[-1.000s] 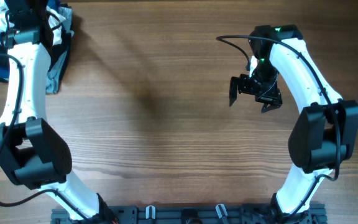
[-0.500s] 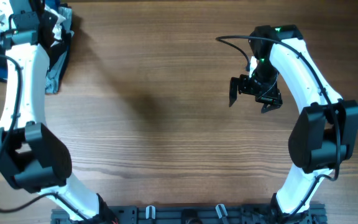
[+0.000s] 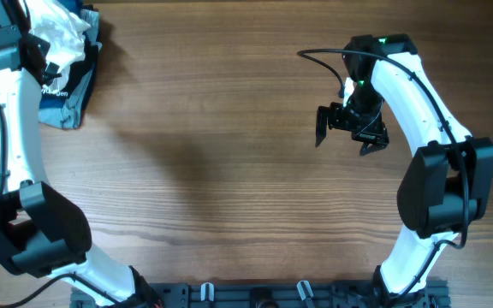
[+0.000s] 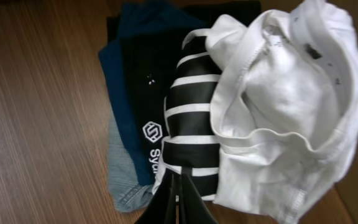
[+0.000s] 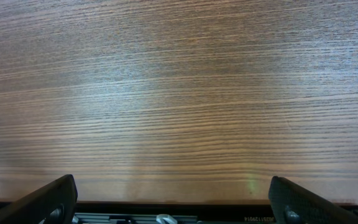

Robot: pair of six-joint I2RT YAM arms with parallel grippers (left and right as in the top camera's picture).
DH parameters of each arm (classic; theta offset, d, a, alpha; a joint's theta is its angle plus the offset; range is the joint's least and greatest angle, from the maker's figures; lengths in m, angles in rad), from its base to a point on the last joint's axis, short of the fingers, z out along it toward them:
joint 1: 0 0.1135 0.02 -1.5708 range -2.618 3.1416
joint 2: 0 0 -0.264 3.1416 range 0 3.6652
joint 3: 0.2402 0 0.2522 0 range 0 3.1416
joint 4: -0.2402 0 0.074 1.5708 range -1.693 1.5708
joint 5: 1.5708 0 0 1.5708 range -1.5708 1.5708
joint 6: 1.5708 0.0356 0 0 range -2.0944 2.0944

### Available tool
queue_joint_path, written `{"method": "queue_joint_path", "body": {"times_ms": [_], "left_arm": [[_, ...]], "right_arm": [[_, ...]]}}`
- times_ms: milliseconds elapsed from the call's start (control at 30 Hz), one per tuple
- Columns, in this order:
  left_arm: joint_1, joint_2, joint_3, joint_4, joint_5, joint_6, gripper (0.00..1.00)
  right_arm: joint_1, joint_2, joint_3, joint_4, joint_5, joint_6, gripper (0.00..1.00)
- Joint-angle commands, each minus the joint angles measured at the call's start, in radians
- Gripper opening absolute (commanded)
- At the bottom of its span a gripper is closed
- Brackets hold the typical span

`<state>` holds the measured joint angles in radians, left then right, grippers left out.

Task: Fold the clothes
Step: 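Lower the white bundle onto the top of the dark stack, then open the left gripper and withdraw it from the stack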

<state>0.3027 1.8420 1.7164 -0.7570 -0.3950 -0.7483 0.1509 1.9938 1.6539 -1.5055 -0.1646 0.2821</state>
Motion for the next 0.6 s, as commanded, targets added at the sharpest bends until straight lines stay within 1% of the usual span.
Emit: {"method": "queue_joint_path", "body": {"times_ms": [0,233,400,567], "left_arm": [[0.004,0.013,0.006,-0.007,0.037,0.008,0.04],[0.002,-0.002,0.006,-0.064,0.172,0.008,0.04],[0.0,-0.049,0.006,-0.087,0.179,0.008,0.04],[0.0,-0.143,0.006,-0.109,0.179,0.008,0.04]], "right_arm": [[0.003,0.013,0.006,0.002,-0.017,-0.02,1.0],[0.003,0.013,0.006,0.034,-0.016,-0.043,1.0],[0.003,0.013,0.006,0.116,-0.015,-0.048,1.0],[0.003,0.013,0.006,0.205,0.037,-0.048,1.0]]}}
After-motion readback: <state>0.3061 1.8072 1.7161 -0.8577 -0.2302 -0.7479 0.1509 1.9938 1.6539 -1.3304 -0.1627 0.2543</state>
